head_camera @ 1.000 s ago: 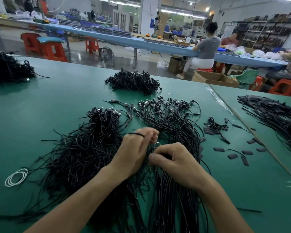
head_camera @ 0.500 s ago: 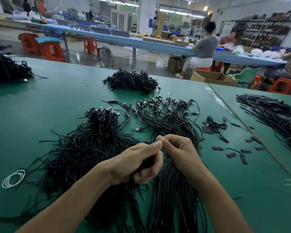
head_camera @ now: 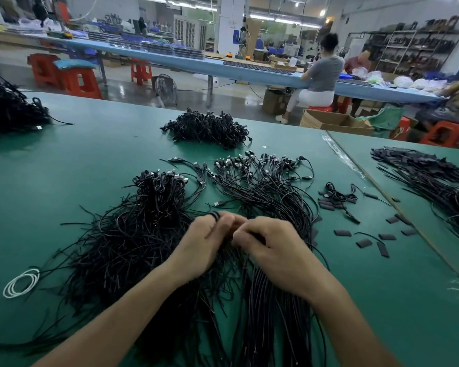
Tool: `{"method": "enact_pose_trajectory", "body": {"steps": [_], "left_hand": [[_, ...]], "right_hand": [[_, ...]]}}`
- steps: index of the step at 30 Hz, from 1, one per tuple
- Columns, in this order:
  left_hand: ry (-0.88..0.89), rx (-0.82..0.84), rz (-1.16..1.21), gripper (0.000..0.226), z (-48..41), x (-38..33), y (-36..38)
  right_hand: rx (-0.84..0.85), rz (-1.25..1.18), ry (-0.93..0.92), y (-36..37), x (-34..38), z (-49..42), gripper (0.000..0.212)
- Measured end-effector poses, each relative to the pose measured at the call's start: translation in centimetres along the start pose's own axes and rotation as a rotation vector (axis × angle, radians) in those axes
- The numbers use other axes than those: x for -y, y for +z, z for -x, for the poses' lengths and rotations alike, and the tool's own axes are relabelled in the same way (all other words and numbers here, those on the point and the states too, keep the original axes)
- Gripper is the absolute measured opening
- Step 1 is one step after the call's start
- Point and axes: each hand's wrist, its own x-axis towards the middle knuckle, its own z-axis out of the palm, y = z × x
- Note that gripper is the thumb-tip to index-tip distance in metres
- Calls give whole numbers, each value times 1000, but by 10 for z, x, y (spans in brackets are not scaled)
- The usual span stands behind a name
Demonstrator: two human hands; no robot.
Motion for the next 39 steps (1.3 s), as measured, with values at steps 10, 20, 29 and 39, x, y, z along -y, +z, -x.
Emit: {"method": "enact_pose_trajectory", "body": {"steps": [10, 20, 29, 39], "left_hand": [[-417, 439, 620, 52, 6, -26, -10], [-51, -75, 370, 40, -11, -8, -2], [-283, 331, -139, 61, 7, -3, -1], [-569, 704, 379, 51, 10, -18, -23]], "right_hand": [[-120, -456, 110, 17, -16, -7, 29], [240, 22, 67, 22, -5, 6, 25], [-76, -79, -33, -3, -12, 7, 12], [232, -601, -13, 1, -23, 8, 19]]}}
